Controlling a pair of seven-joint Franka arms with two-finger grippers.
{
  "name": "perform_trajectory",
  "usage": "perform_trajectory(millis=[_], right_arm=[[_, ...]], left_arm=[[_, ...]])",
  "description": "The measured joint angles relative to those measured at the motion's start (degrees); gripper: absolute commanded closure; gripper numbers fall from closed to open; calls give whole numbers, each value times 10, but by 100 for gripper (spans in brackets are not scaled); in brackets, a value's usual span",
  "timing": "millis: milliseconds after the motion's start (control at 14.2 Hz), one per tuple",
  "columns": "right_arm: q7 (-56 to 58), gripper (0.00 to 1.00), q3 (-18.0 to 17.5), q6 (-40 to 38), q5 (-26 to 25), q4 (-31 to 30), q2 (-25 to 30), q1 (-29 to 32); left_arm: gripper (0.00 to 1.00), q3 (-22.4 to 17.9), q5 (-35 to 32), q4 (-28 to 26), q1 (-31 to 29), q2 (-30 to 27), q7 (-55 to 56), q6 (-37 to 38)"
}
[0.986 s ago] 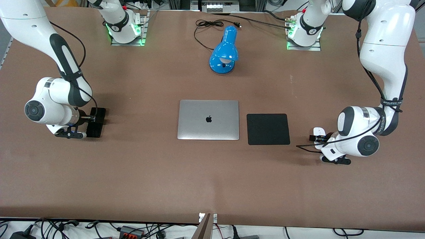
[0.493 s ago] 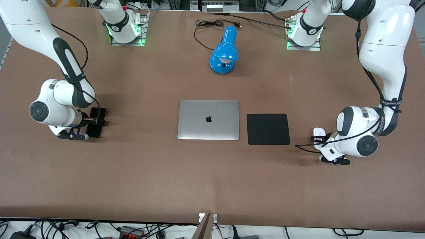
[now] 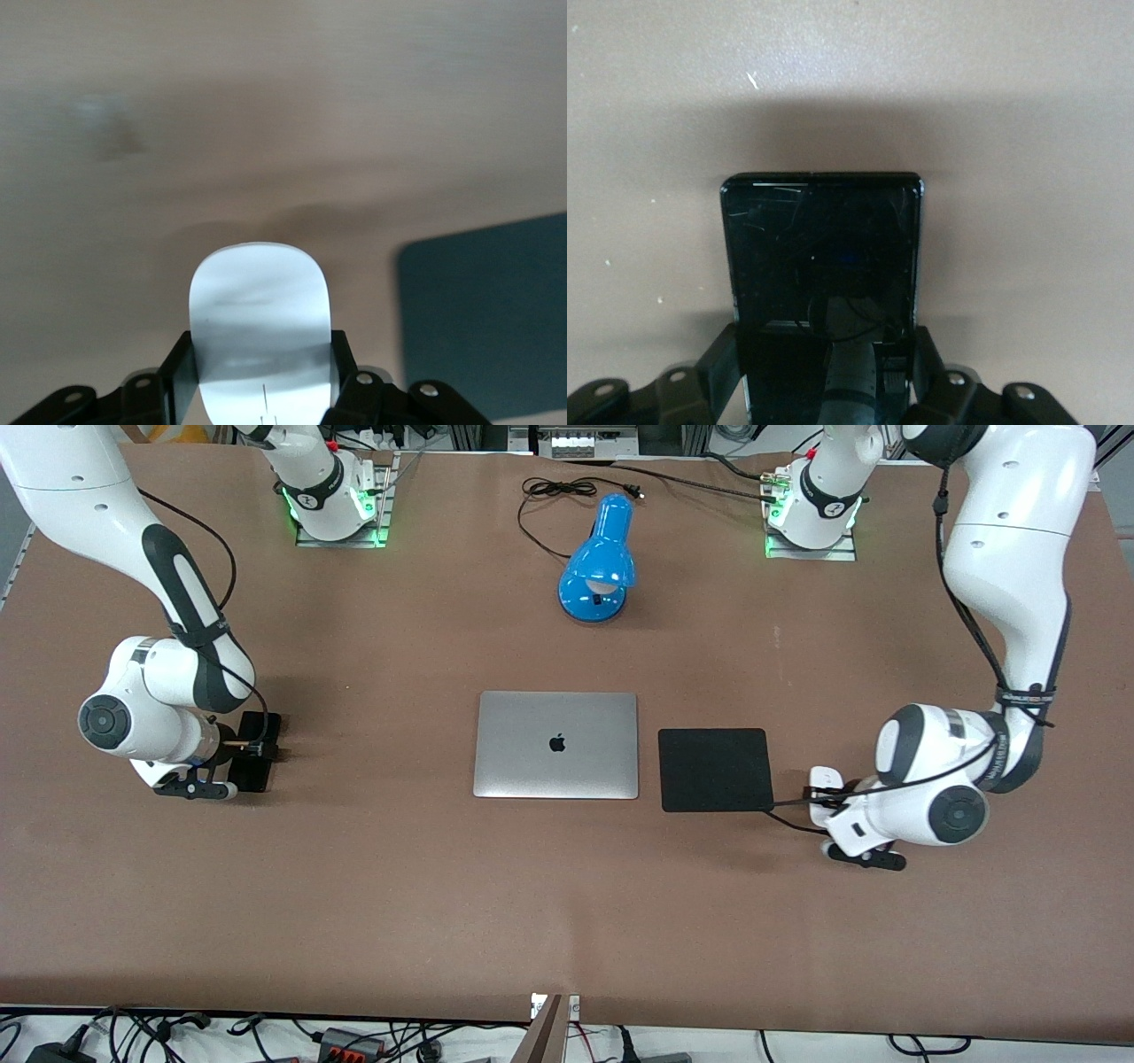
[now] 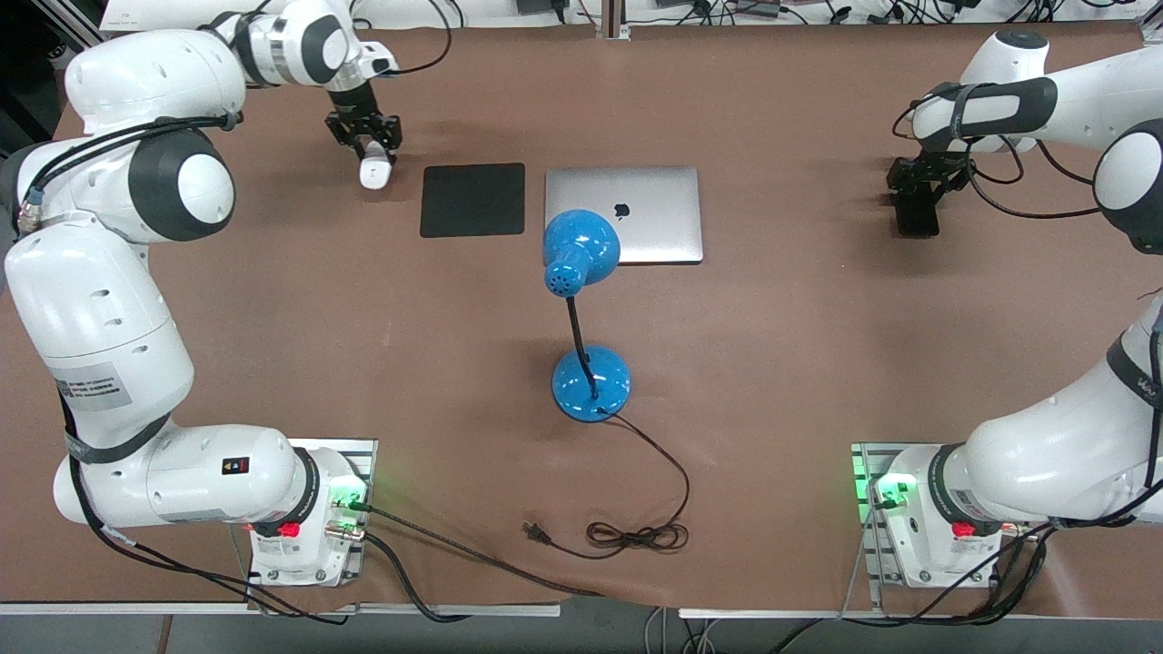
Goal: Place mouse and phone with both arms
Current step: 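Carry the phone with the right gripper while the left gripper moves the mouse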
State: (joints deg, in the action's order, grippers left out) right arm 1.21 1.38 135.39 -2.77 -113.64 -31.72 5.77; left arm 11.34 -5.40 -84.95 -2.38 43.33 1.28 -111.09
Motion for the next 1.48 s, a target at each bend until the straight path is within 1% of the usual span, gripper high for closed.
perform_trajectory(millis=[70,211,352,423,493,634,845,1056,1338,1408,1479], right_arm=[[0,76,0,-1,0,0,0,0],[0,76,-6,-13,0,2,2,-4],[-7,76,-12,-30,0,7,11,-29],[-13,76,-15,-36,0,12,17,-48],[-18,76,-17,-39,4,19,20,-70],[-29,76,-19,-42,29,31,20,-116],[-43,74,-21,-39,56,46,3,-180],[-94,74,-21,-35,59,64,-22,-213],[-152,74,-21,-30,60,74,-31,-250],[-157,74,-21,-27,60,74,-33,-255],[-159,64,-21,-24,60,74,-36,-257]], left_arm=[[52,3,0,1,18,-1,25,8],[52,20,1,0,42,-1,73,16],[52,41,1,0,54,-1,105,16],[52,44,1,-1,61,-1,111,16],[52,46,1,-2,68,0,112,15],[52,47,1,-6,83,1,113,6],[52,47,1,-18,98,4,119,-23],[51,46,1,-21,96,10,119,-31],[49,46,1,-21,95,10,119,-32],[47,46,1,-22,95,11,119,-32],[45,46,1,-23,95,11,119,-34]])
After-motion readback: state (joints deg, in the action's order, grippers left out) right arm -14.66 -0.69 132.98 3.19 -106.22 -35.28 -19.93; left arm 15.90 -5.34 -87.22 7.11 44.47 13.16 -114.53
